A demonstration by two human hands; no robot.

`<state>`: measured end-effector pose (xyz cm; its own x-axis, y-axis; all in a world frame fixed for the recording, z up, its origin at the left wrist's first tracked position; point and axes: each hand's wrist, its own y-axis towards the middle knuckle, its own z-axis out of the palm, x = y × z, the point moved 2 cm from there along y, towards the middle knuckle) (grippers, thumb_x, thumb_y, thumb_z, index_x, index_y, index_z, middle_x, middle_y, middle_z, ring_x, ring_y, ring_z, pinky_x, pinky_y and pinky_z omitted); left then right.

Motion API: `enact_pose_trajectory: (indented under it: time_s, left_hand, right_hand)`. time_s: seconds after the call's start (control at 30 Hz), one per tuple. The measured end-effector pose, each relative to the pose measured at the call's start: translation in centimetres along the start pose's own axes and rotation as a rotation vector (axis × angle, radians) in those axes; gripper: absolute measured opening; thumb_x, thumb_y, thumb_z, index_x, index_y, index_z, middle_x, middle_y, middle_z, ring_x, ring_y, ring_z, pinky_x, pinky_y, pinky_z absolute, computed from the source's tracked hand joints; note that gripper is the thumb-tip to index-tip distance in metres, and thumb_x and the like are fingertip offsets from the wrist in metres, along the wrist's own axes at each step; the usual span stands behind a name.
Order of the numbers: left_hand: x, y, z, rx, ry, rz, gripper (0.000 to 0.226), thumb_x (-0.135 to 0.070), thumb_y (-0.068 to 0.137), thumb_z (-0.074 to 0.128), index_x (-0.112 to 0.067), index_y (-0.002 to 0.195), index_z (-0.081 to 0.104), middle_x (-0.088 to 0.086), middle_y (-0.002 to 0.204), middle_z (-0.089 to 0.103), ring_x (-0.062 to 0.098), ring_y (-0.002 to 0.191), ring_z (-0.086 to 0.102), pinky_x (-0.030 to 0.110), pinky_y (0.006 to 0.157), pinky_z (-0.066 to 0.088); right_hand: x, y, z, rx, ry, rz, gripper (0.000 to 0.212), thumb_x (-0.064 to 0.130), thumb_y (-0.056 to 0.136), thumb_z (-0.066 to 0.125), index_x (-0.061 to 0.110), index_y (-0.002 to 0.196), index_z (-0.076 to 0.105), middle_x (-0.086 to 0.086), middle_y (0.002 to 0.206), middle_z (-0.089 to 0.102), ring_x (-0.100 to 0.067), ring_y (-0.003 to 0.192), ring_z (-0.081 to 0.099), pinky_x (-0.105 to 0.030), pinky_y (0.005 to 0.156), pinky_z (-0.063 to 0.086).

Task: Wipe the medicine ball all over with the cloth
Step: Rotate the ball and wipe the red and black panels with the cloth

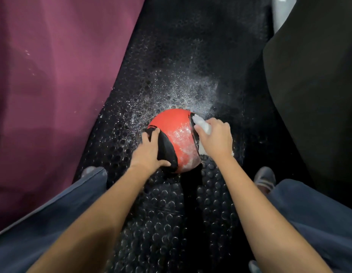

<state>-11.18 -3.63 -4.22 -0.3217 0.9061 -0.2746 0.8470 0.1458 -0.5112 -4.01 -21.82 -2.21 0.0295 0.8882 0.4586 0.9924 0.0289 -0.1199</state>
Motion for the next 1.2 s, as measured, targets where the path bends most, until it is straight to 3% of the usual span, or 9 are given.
enact_pose_trajectory:
  time_s: [0.1,0.13,0.23,0.3,0.37,0.47,0.67,0.87,1.2]
  left_hand:
    - [0.8,1.0,-2.2,-0.008,0.124,0.071,0.098,-0.044,0.071,0.082,-0.016,0.144,0.022,0.011,0.137,0.034,0.033,0.12,0.05,0.046,0.094,0.045]
    - [0.9,1.5,-3.1,-0.029,0.189,0.12,0.096,-0.045,0.069,0.083,-0.016,0.141,0.027,0.009,0.137,0.036,0.03,0.123,0.046,0.046,0.095,0.045]
    - [0.6,3.1,-5.1,-0.063,0.345,0.317,0.114,-0.047,0.059,0.087,-0.025,0.149,0.02,0.003,0.151,0.024,0.025,0.136,0.029,0.044,0.103,0.041]
    - [0.2,4.2,-5.4,0.03,0.366,0.415,0.134,-0.043,0.055,0.09,-0.031,0.154,0.001,-0.006,0.162,0.002,0.023,0.146,0.011,0.043,0.113,0.029]
    - [0.4,5.0,-5.3,0.132,0.351,0.443,0.141,-0.041,0.055,0.09,-0.034,0.153,-0.01,-0.013,0.161,-0.012,0.018,0.149,0.0,0.042,0.118,0.02]
    - [0.9,5.4,-4.6,0.134,0.3,0.474,0.14,-0.047,0.055,0.089,-0.035,0.152,-0.011,-0.014,0.161,-0.013,0.018,0.15,-0.002,0.037,0.12,0.011]
    - [1.2,4.9,-3.1,0.074,0.116,0.437,0.143,-0.052,0.051,0.089,-0.029,0.154,-0.008,-0.015,0.161,-0.01,0.016,0.15,-0.004,0.046,0.12,0.018]
    - [-0.4,3.7,-2.1,0.063,0.013,0.357,0.139,-0.049,0.057,0.087,-0.029,0.154,-0.009,-0.014,0.161,-0.015,0.014,0.149,-0.01,0.053,0.116,0.024]
    - [-1.8,3.7,-2.2,0.109,0.083,0.273,0.138,-0.049,0.058,0.087,-0.035,0.152,-0.013,-0.018,0.159,-0.018,0.027,0.15,-0.004,0.06,0.109,0.031]
  right_hand:
    - [0.1,-0.2,1.0,0.091,0.261,0.013,0.03,0.027,0.092,0.055,0.007,0.113,0.057,-0.013,0.131,0.05,-0.03,0.124,0.04,-0.035,0.099,0.034]
    - [0.2,-0.3,1.1,0.118,0.323,0.033,0.027,0.026,0.092,0.055,0.008,0.112,0.055,-0.011,0.129,0.051,-0.029,0.122,0.044,-0.035,0.096,0.037]
    - [0.4,-0.5,1.0,0.148,0.401,0.113,0.019,0.029,0.092,0.056,0.014,0.101,0.049,0.004,0.087,0.057,-0.021,0.084,0.054,-0.03,0.068,0.038]
    - [0.7,-0.6,0.9,0.127,0.371,0.121,0.018,0.031,0.091,0.056,0.017,0.097,0.048,0.009,0.076,0.053,-0.02,0.079,0.052,-0.03,0.066,0.035]
    - [1.0,-0.8,0.9,0.106,0.33,0.084,0.021,0.027,0.092,0.055,0.018,0.11,0.05,0.004,0.09,0.061,-0.023,0.09,0.056,-0.027,0.07,0.032]
    - [1.1,-0.3,0.3,0.115,0.313,0.031,0.051,0.023,0.091,0.057,0.02,0.14,0.04,-0.003,0.121,0.061,-0.02,0.109,0.055,-0.026,0.087,0.036]
    - [2.3,1.3,-1.3,0.108,-0.017,-0.119,0.04,0.047,0.087,0.06,0.027,0.122,0.061,-0.002,0.111,0.067,-0.024,0.104,0.06,-0.028,0.074,0.036]
    - [3.2,2.9,-0.8,0.127,-0.46,-0.335,0.027,0.031,0.095,0.048,0.023,0.119,0.058,-0.003,0.114,0.061,-0.027,0.105,0.055,-0.033,0.07,0.035]
    - [2.7,2.6,-0.9,0.131,-0.487,-0.297,0.029,0.026,0.095,0.047,0.022,0.121,0.059,-0.004,0.114,0.058,-0.026,0.103,0.056,-0.033,0.069,0.034]
